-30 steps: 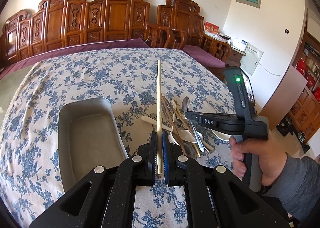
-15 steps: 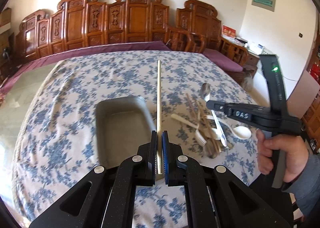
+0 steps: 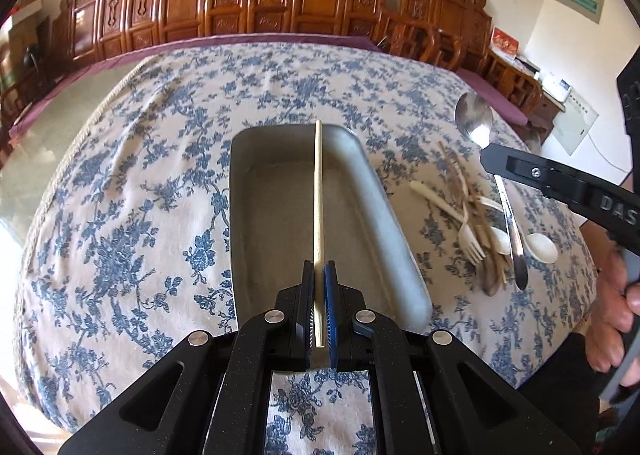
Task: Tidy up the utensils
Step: 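Carry chopstick and spoon into the grey tray and open both tools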
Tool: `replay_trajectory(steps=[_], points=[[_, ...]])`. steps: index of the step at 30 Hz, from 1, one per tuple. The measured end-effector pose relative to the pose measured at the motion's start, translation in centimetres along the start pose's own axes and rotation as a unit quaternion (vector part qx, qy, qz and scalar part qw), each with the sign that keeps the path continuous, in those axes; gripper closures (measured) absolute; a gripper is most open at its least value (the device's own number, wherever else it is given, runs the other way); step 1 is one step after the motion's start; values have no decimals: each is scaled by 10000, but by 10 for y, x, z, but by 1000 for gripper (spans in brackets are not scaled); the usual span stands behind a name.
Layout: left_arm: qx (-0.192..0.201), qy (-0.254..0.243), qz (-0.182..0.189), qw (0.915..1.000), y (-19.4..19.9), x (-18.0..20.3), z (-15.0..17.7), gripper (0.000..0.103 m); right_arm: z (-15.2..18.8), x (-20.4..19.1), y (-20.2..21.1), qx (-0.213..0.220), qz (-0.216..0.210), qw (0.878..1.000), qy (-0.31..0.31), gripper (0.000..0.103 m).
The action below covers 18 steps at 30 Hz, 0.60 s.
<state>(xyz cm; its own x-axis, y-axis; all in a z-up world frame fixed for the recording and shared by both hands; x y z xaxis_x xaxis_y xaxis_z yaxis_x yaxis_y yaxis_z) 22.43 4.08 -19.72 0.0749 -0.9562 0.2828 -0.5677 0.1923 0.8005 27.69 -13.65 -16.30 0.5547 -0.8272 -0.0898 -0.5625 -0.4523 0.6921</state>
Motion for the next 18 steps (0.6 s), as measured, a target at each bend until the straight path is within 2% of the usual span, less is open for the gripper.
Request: replay_trajectory(steps=[9,18], points=[[-91,105,-72,9999,-14,-3,-6,99,-6,-8,-24,-157,-113,9998,79,100],[298,277,-88,9991,12,-20,-16,99,-18,-27,-50,-263,-298,9991,136,100]])
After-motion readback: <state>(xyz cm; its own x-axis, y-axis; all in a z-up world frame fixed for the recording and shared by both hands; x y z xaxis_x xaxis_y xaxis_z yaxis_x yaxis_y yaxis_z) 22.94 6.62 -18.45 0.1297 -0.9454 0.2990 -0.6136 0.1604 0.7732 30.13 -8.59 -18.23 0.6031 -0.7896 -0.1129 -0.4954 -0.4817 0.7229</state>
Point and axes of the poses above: each gripper's, at about its wrist camera, not at the fingertips, and y roughly against the way its jaws point, x to its right, z to its underside, the point moved 1 cm from there along -y, roughly the way its jaws point, and after that the axes turned 15 degrees about y, right-handed, at the moved point
